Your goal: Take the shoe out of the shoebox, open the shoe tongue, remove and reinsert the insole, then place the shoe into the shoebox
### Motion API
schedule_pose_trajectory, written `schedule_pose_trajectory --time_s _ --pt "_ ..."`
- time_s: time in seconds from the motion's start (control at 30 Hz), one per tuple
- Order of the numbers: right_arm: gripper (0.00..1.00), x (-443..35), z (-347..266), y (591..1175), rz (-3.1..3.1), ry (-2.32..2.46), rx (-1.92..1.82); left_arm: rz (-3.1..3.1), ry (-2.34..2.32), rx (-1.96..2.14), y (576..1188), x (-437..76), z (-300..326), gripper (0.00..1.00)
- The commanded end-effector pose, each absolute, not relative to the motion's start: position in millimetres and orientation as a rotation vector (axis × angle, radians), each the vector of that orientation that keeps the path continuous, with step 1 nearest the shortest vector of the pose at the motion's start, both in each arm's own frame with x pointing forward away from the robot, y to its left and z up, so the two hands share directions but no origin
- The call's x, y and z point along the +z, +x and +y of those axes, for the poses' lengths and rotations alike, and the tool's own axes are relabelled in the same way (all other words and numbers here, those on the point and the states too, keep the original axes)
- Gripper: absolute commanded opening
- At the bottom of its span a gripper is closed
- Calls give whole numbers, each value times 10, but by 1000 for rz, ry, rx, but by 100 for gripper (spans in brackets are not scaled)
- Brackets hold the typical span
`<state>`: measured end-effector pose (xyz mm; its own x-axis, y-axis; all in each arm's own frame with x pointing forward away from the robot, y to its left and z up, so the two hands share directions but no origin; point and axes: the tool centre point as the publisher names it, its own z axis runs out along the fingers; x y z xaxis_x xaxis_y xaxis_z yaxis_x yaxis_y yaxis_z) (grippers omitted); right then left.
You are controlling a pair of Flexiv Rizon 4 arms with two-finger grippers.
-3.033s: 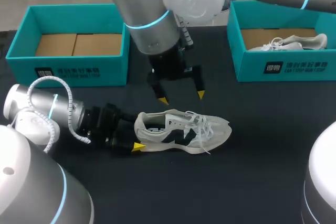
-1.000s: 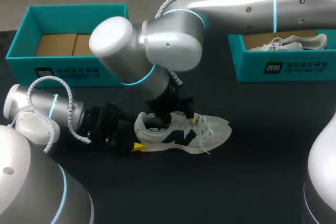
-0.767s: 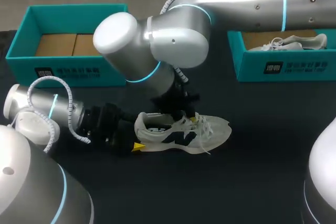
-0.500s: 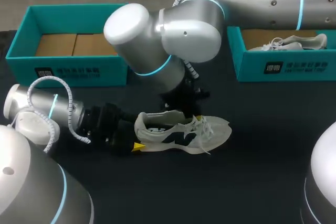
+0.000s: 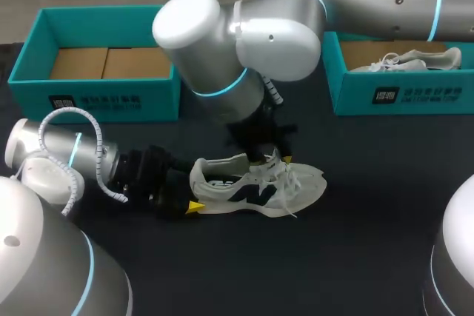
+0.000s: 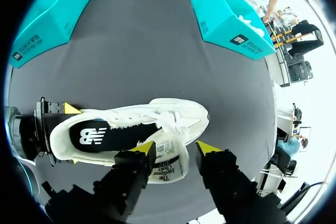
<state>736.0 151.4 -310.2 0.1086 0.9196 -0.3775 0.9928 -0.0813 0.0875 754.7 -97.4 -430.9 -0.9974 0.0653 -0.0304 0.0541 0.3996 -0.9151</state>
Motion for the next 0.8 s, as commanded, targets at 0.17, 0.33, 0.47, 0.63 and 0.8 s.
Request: schedule_pose_trajectory --time_s 0.17,0.33,0.47,0.63,0.8 --pt "100 -3185 1617 7181 1647 2248 -291 -2621 -111 1712 7549 -4340 -971 0" --pt "84 -3214 1606 7128 1627 2278 -276 -2621 -111 1712 7549 -4340 -971 0" --pt "0 -3224 1565 7124 1613 2294 -265 -2621 -111 1712 7549 -4340 -971 0" --pt "0 -3189 1516 7161 1606 2296 -255 -2621 -111 1712 7549 -4340 -971 0" --pt "0 -3129 1465 7212 1607 2288 -247 -2621 -111 1712 7549 -4340 -971 0"
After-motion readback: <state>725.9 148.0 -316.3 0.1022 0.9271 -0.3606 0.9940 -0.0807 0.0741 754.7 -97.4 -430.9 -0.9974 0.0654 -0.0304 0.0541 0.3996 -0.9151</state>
